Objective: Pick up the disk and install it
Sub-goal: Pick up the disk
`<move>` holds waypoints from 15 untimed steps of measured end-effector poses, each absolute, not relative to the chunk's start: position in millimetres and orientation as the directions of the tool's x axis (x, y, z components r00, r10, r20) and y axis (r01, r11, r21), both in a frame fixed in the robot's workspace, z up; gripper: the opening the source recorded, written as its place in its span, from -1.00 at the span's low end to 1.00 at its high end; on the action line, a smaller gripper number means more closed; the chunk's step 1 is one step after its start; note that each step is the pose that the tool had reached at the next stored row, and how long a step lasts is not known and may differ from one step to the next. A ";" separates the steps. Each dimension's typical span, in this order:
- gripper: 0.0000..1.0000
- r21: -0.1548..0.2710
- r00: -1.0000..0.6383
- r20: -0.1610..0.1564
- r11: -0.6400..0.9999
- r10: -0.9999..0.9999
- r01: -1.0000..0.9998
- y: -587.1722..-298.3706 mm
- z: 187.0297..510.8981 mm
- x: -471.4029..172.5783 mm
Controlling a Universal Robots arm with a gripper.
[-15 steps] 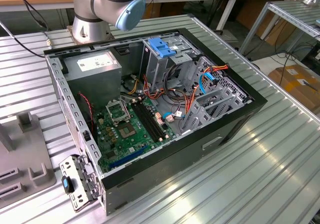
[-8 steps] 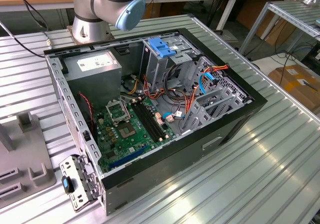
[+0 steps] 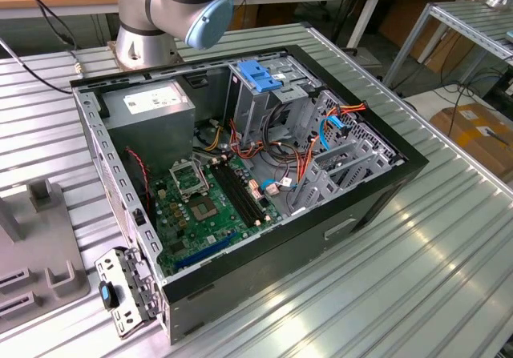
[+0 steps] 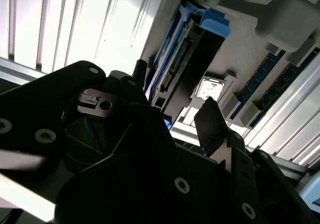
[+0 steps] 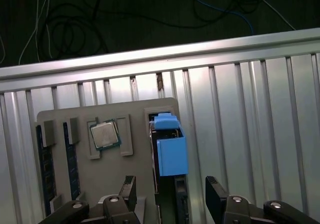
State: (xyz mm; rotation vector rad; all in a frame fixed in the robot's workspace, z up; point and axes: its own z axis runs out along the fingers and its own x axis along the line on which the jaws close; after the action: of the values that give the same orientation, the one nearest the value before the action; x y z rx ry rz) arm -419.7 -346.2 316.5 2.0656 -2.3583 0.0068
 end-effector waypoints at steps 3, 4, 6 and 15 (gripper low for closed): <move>0.32 0.001 -0.132 0.008 0.132 -0.991 -0.991 -346.3 308.4 -419.7; 0.32 0.001 -0.132 0.008 0.132 -0.991 -0.991 -346.2 306.5 -419.7; 0.32 0.001 -0.126 0.008 0.126 -0.992 -0.992 -346.3 305.3 -419.7; 0.32 0.001 -0.085 0.008 0.085 -0.996 -0.996 -346.2 305.1 -419.7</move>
State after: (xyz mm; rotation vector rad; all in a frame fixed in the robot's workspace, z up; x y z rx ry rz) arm -419.7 -346.2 305.1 2.1203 -2.3093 0.0071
